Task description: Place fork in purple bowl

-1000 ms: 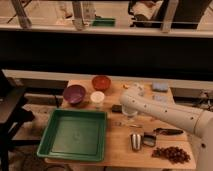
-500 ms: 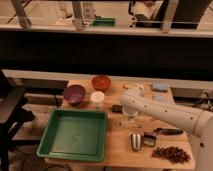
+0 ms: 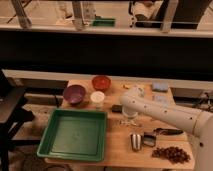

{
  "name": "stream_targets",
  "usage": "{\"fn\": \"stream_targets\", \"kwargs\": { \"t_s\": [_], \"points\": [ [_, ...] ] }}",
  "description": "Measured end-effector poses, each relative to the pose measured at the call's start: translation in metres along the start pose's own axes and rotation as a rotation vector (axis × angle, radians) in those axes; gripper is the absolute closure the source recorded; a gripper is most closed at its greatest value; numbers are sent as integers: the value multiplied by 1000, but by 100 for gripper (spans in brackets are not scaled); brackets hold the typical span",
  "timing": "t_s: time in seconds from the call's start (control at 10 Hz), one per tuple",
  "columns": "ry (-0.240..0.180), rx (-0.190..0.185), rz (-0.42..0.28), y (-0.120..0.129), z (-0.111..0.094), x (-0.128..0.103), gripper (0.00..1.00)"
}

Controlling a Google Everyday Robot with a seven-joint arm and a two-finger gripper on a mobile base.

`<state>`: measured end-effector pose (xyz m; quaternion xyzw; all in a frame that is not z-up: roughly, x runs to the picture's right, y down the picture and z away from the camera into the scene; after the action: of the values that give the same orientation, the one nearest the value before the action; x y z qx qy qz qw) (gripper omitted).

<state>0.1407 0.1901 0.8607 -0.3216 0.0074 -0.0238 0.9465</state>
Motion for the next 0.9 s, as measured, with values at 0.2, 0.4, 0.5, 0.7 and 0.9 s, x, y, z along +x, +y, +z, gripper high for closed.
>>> {"fn": "stream_targets", "kwargs": {
  "t_s": [0.2, 0.4, 0.5, 0.7, 0.9],
  "points": [
    [-15, 1, -14, -1, 2, 1, 99],
    [-23, 4, -21, 0, 0, 0, 99],
    [-28, 9, -28, 0, -2, -2, 99],
    [-36, 24, -43, 2, -11, -6, 99],
    [-41, 59, -64, 5, -29, -10, 99]
  ]
}}
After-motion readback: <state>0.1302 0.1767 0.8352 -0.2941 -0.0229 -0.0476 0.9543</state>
